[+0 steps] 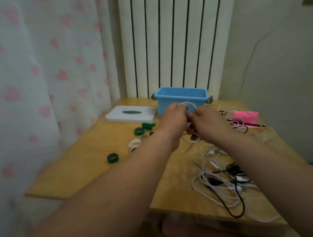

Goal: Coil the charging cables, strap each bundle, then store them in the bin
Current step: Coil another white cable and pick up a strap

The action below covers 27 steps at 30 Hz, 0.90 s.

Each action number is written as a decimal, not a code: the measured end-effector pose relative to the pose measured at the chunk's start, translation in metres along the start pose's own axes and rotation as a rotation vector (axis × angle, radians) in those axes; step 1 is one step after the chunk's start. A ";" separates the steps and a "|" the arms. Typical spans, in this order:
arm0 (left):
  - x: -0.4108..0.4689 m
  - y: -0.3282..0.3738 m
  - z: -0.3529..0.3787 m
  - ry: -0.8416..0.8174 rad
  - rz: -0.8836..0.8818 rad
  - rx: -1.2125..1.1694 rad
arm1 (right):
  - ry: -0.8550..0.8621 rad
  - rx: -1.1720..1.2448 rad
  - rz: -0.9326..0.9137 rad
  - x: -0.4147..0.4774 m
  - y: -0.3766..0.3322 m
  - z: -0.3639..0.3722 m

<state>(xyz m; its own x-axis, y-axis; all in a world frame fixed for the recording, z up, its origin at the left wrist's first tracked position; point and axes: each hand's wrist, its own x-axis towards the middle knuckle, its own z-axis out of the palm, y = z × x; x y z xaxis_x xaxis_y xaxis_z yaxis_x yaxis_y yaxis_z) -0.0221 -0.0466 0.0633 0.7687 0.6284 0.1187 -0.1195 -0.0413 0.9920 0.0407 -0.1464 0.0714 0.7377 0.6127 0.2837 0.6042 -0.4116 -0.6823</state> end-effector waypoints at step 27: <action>0.074 -0.045 -0.029 -0.221 0.023 -0.056 | -0.252 0.414 0.044 0.047 0.088 -0.041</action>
<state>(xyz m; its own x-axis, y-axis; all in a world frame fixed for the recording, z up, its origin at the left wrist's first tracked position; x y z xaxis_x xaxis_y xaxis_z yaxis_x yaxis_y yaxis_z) 0.0223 0.0242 0.0264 0.8836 0.4420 0.1542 -0.1687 -0.0066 0.9856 0.1410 -0.1816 0.0524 0.6331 0.7660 0.1116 0.3660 -0.1691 -0.9151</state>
